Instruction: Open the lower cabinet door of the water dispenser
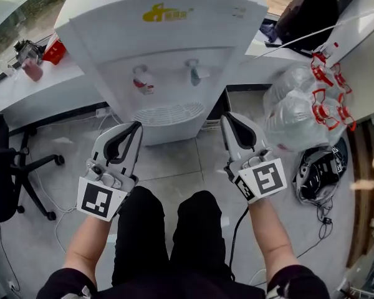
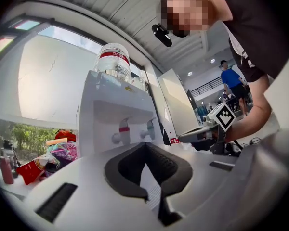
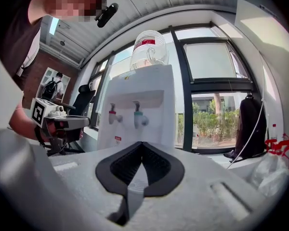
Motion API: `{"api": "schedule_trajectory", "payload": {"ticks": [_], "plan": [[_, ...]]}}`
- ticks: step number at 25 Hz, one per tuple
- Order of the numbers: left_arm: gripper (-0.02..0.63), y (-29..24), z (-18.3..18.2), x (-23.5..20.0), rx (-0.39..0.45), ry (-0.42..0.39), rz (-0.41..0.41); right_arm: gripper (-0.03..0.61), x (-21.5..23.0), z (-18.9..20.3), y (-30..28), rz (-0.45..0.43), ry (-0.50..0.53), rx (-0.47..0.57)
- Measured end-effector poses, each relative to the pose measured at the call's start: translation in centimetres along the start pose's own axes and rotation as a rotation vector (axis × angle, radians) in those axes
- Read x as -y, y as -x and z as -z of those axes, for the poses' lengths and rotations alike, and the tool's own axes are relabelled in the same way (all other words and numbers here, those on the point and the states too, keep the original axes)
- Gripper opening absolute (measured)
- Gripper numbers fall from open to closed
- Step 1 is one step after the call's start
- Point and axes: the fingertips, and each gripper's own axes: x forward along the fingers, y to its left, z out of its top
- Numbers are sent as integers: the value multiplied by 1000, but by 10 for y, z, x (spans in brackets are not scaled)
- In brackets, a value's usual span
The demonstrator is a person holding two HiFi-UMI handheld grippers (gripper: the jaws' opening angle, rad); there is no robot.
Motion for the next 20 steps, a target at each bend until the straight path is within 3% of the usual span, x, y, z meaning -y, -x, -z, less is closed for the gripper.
{"api": "schedule_trajectory", "payload": {"ticks": [9, 14, 20], "plan": [[8, 32, 59, -21, 50, -44, -89, 5, -8, 74, -5, -13, -17, 50], [8, 52, 88, -28, 37, -23, -146, 5, -8, 101, -18, -42, -30, 43], [8, 59, 101, -18, 30, -18, -138, 5, -10, 123, -13, -62, -18, -6]]}}
